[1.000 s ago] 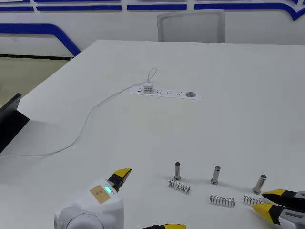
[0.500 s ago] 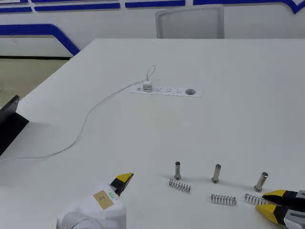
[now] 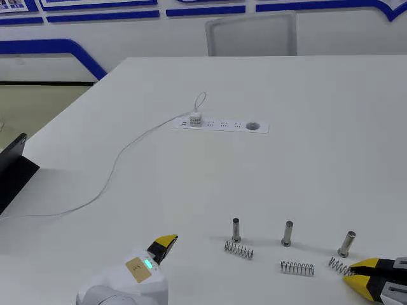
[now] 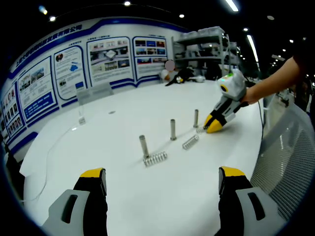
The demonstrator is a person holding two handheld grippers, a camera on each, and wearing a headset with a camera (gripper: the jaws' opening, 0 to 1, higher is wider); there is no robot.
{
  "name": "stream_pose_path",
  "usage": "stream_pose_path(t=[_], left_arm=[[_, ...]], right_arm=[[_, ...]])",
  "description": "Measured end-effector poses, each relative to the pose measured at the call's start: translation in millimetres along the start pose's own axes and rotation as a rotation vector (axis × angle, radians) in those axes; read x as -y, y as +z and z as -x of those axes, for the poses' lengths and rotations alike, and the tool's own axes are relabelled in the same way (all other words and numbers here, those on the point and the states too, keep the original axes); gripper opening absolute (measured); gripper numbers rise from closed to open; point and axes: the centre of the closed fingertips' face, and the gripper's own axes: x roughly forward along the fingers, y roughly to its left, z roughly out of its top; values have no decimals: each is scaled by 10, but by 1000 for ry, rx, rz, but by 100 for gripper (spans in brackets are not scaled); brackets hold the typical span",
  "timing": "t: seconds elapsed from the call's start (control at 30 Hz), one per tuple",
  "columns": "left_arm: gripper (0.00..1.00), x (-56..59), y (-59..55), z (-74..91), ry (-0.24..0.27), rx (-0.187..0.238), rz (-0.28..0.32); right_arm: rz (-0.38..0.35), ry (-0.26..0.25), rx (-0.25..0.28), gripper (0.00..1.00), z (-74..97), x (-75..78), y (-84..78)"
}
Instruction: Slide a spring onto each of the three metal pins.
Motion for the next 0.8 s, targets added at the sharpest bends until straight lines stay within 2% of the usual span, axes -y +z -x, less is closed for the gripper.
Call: stream_pose_path(t=[0.13,0.23,0.37,0.5,0.63,0.8], left_arm=[[97,20,-6,-9,-10,-3,-11],[96,24,-18,-13,-15,-6,-11],[96,14,17,-6,-23,13,3],[94,-14,10,4,-32,8,17],[94,-30,115,17,-31,48,34],[93,-28,216,19,-52,62,14]], right_arm=[[21,5,-8,11,16,-37,-11],[47,-10,-22,11,27,-40,-18],[44,-7,-18,11,73,-43,12],[83,-13,-6,11,168,-63,120],[132,0,9,11,276,-136,259],[186,18,44,11,395,-226,497]])
